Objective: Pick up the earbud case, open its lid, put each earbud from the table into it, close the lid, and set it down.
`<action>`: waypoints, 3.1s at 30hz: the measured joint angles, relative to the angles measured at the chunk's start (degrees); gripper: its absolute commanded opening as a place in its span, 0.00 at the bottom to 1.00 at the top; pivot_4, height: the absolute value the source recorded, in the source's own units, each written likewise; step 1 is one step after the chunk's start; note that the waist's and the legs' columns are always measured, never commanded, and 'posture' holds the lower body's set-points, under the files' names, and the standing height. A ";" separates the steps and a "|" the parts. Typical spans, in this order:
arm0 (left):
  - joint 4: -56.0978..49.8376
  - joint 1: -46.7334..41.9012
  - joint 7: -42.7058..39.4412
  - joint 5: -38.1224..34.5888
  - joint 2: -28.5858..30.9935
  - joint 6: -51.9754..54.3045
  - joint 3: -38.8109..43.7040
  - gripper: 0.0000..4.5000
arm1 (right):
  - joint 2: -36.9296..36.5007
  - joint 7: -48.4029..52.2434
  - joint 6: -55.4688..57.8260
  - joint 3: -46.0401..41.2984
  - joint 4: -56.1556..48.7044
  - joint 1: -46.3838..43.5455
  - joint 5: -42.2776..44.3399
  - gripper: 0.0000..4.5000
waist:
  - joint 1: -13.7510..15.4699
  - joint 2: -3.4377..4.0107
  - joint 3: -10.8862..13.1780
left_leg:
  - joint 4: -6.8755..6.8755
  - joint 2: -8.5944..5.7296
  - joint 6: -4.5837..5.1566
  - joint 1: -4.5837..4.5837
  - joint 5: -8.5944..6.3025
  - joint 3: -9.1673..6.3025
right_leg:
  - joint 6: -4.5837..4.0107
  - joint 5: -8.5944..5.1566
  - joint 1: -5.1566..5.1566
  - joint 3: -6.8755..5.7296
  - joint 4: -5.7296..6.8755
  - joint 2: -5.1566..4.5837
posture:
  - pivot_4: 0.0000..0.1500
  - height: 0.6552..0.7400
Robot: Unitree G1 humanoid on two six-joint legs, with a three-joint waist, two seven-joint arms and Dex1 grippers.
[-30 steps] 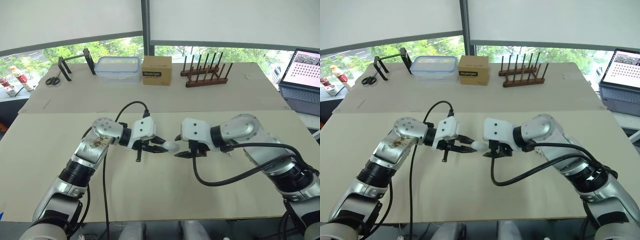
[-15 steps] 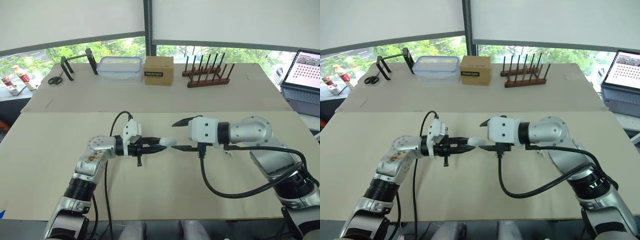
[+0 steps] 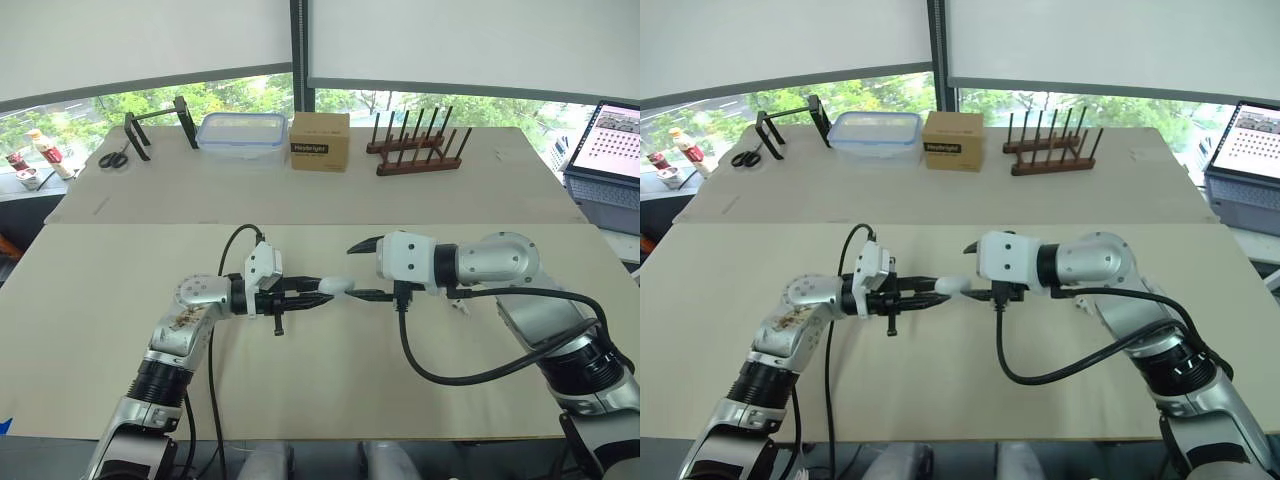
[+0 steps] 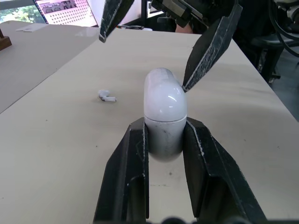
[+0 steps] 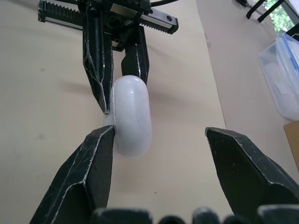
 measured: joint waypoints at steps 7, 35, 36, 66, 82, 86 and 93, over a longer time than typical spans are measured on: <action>-0.02 0.00 -0.38 0.04 0.07 0.10 -0.30 0.11 | 1.20 -0.96 1.21 0.03 -0.37 -0.18 -0.43 0.76 | 0.00 0.00 0.00 | 0.00 0.00 0.00 0.00 0.00 0.00 | 0.00 0.00 0.00 0.00 0.00 0.00 | 1.00 1.00; -3.67 0.52 0.74 -0.74 1.63 1.74 -1.35 0.11 | 2.91 -1.66 6.86 -4.52 -1.57 -0.88 3.24 0.76 | 0.34 0.00 0.00 | 0.00 0.00 0.00 -0.01 0.00 -0.03 | 0.00 0.00 0.01 -0.01 -0.02 0.00 | 1.00 1.00; -3.62 0.73 1.20 -0.77 1.62 1.70 -1.03 0.11 | 2.12 -1.64 6.96 -5.91 -2.23 0.48 4.14 0.76 | 0.42 0.00 0.00 | 0.01 -0.02 0.00 -0.01 0.00 -0.05 | 0.00 0.00 0.04 -0.03 -0.01 -0.02 | 1.00 1.00; -2.43 4.89 7.65 -0.77 2.13 -1.02 5.20 0.11 | 6.89 -20.53 -1.21 -38.79 -9.92 54.84 5.91 1.00 | 0.28 0.06 -0.03 | -0.10 0.09 0.02 0.33 -0.01 0.65 | 0.00 0.00 0.31 0.16 -0.04 0.06 | 1.00 1.00; -3.82 4.27 8.37 -0.67 2.42 0.39 3.41 0.11 | 28.80 -49.25 15.32 -15.33 3.22 23.42 -7.10 1.00 | 0.08 0.06 -0.05 | -0.18 0.03 -0.02 0.24 0.01 0.64 | -0.01 0.00 0.08 0.18 0.05 0.02 | 1.00 1.00; -3.81 4.17 8.33 -0.60 2.72 0.43 3.15 0.11 | 31.01 -52.02 13.63 -15.18 10.40 20.73 -7.99 1.00 | -0.01 0.06 -0.05 | -0.23 0.04 -0.02 0.23 0.01 0.67 | -0.01 0.01 0.05 0.18 0.03 0.02 | 1.00 1.00; -3.75 4.16 8.28 -0.18 2.89 0.29 3.01 0.11 | 35.71 -55.48 10.75 -17.14 16.40 17.87 -7.04 1.00 | -0.67 0.07 -0.06 | -0.24 0.06 -0.02 0.33 0.01 0.70 | -0.01 0.01 0.10 0.21 0.11 0.03 | 1.00 1.00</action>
